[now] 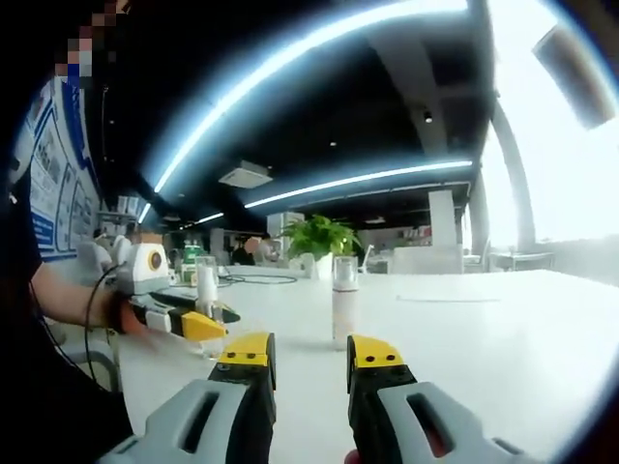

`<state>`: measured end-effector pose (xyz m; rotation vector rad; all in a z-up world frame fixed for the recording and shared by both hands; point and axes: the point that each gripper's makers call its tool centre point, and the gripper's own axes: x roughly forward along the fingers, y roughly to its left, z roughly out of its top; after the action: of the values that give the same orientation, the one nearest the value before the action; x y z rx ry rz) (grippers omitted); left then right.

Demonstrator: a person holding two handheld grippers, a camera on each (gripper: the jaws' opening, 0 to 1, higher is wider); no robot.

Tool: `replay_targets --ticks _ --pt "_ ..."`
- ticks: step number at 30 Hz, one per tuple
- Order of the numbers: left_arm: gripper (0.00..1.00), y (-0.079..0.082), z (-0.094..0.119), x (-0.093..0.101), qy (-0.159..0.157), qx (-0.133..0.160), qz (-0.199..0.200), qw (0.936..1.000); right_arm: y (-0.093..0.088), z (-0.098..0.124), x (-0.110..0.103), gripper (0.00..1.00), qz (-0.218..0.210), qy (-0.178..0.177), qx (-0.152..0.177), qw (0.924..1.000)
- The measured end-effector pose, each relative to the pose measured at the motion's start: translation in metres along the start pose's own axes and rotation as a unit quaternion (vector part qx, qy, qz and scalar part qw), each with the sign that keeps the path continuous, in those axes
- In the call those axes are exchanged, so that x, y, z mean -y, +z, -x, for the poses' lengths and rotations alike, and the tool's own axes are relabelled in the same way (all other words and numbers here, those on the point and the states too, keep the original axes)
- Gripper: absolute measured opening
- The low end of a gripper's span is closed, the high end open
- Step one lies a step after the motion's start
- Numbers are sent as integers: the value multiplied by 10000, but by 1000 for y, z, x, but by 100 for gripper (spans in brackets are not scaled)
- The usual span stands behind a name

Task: Clamp pump bottle remove cover press pump head put on cover

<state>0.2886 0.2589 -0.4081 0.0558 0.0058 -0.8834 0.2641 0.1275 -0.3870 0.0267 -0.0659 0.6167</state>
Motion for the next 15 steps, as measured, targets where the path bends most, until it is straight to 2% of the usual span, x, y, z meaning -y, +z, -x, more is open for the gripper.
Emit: replay_targets --ticks 3,6,12,15 --pt "16 0 1 -3 89 -15 -123 9999 1 1 2 24 -118 -73 60 9999" --pt "16 0 2 -6 202 -33 -141 9997 -3 2 2 24 140 -102 -27 9998" --pt "16 1 4 -8 237 6 -28 9997 -3 0 3 24 122 -128 -8 9998" --pt "16 2 6 -16 366 48 131 9992 -2 1 1 24 104 -146 -7 9998"
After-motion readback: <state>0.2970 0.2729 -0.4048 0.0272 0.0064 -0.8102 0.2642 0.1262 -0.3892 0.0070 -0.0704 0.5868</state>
